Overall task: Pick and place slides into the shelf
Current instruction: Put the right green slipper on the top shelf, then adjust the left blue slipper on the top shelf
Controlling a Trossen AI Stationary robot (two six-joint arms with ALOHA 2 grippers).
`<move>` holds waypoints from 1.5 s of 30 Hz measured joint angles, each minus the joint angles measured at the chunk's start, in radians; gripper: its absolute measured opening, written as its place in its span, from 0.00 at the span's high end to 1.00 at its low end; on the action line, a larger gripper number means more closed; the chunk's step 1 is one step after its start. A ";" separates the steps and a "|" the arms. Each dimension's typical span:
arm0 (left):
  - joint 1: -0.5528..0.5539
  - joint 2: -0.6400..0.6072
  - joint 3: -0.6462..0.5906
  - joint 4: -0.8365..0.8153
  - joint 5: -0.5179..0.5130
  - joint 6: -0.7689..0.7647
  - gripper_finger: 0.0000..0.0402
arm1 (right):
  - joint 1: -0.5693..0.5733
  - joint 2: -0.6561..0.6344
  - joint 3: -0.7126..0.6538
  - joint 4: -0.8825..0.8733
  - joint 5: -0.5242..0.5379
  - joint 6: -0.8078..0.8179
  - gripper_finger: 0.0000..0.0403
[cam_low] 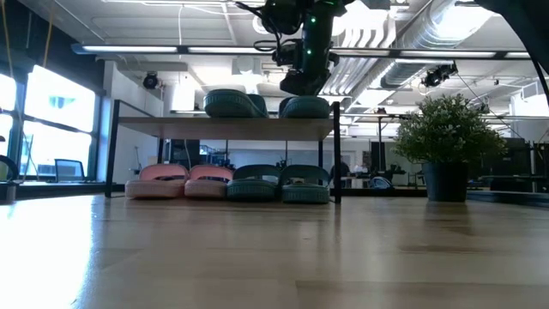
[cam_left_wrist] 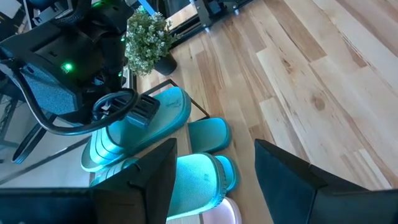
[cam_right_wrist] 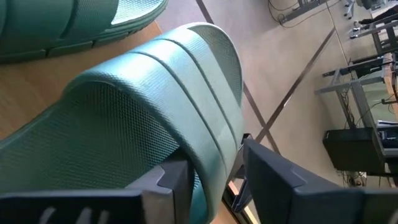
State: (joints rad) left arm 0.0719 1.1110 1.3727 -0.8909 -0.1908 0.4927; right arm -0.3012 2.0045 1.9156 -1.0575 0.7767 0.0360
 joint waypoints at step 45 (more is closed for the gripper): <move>0.321 0.372 -0.094 0.246 -0.322 0.189 0.51 | 0.125 -0.204 0.000 -0.120 0.013 0.019 0.51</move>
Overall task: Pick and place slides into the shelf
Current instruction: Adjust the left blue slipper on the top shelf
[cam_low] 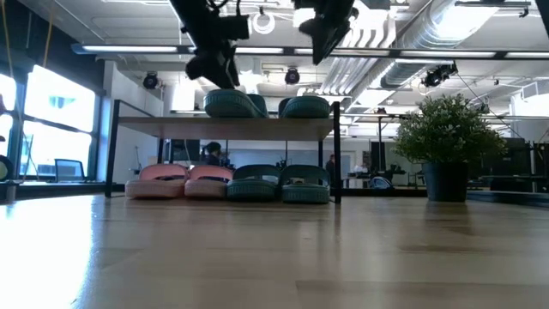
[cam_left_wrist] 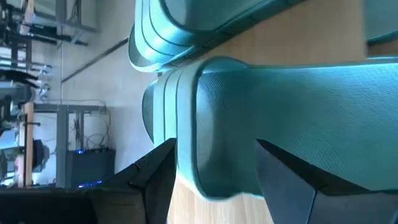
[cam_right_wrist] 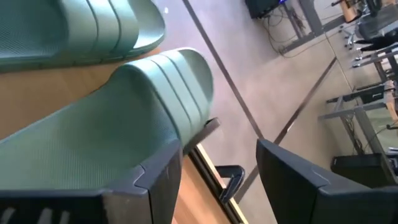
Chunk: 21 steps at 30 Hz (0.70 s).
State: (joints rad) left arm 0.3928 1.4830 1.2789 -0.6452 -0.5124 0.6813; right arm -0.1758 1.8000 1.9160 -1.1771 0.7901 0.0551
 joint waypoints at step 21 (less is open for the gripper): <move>0.045 0.120 0.000 0.143 -0.151 0.100 0.58 | 0.166 -0.307 0.000 -0.179 0.095 0.233 0.51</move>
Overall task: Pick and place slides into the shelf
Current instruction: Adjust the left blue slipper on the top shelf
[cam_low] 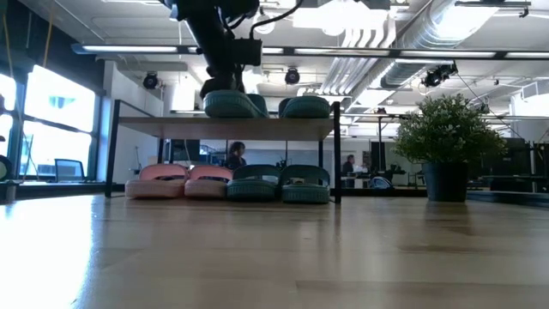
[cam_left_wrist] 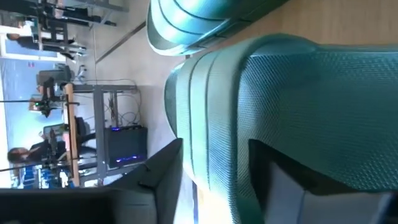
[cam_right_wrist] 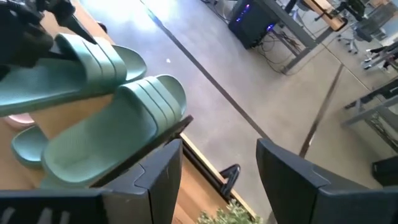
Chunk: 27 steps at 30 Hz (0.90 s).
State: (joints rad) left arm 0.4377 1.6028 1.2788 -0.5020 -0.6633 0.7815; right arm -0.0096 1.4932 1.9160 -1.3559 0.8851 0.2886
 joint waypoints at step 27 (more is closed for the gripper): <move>0.002 -0.002 0.014 0.031 -0.072 -0.165 0.99 | 0.078 -0.003 0.000 -0.190 0.111 0.149 0.51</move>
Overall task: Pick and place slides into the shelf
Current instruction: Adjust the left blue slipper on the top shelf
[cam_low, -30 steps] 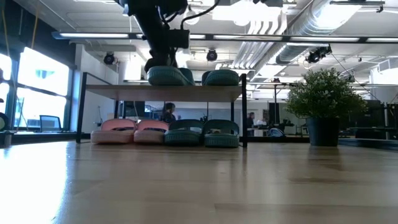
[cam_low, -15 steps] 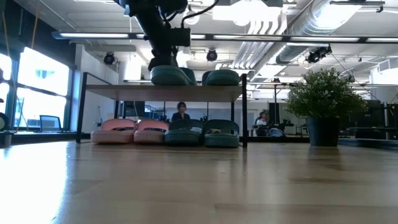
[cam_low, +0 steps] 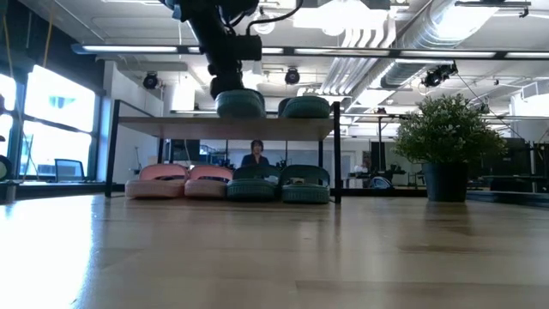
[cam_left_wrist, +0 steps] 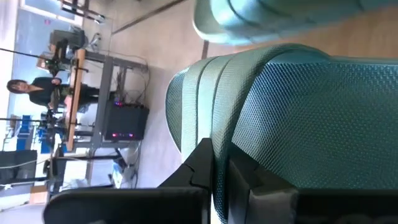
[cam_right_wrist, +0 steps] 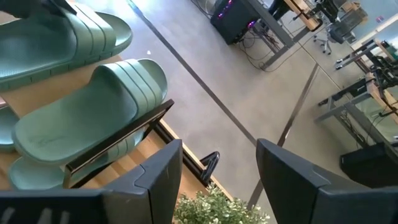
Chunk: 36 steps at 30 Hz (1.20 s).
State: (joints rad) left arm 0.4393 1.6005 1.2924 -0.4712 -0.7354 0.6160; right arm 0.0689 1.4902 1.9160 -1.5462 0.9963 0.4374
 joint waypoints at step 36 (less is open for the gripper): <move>-0.001 0.069 0.029 0.057 -0.010 -0.071 0.99 | 0.000 0.001 0.000 -0.007 -0.001 0.010 0.51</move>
State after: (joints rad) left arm 0.4385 1.6691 1.3217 -0.4144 -0.7455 0.5446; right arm 0.0685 1.4910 1.9160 -1.5528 0.9955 0.4473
